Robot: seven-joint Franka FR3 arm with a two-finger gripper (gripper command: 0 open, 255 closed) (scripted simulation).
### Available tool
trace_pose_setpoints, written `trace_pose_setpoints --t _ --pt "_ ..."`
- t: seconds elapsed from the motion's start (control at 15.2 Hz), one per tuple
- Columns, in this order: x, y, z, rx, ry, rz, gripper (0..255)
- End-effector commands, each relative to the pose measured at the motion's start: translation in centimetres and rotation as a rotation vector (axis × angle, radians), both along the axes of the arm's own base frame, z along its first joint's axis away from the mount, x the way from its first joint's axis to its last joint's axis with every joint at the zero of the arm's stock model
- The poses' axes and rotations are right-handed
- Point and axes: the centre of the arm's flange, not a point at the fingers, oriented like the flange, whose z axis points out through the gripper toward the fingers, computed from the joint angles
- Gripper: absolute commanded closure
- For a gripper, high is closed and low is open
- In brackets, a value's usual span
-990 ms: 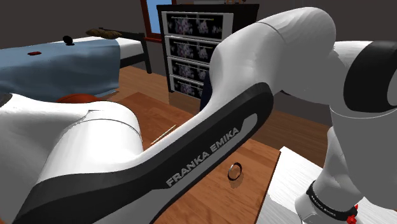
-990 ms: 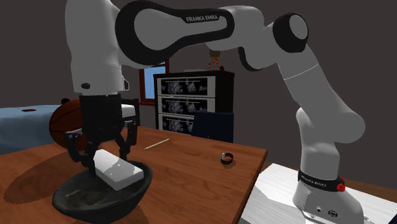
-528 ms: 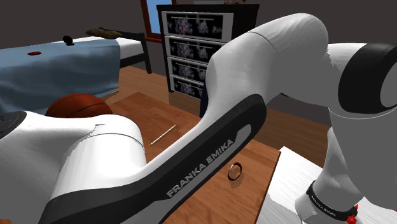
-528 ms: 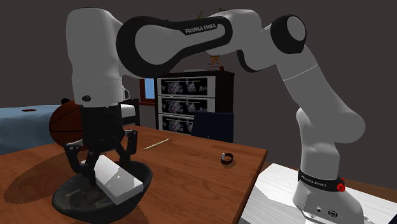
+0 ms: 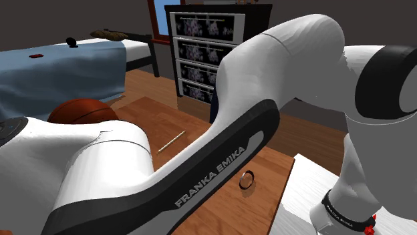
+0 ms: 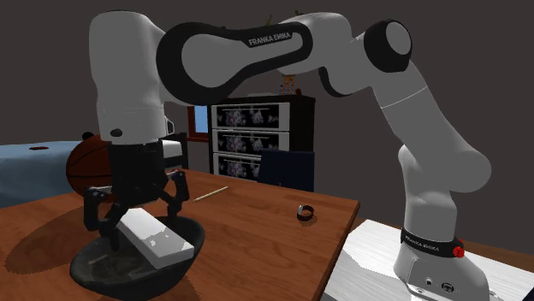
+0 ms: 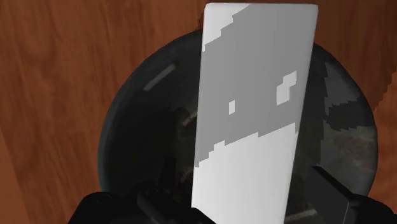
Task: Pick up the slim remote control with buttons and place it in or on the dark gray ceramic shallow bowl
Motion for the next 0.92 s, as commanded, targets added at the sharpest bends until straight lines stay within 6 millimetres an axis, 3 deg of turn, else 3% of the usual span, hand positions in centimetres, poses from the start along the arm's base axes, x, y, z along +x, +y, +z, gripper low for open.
trace_pose_setpoints --t 0.0,0.07,0.33,0.86 --pt "0.0 0.0 0.0 0.0 0.0 0.0 0" --pt "0.0 0.0 0.0 0.0 0.0 0.0 0" --pt "0.0 0.1 5.0 0.0 0.0 0.0 0" --pt "0.0 0.1 5.0 0.0 0.0 0.0 0"
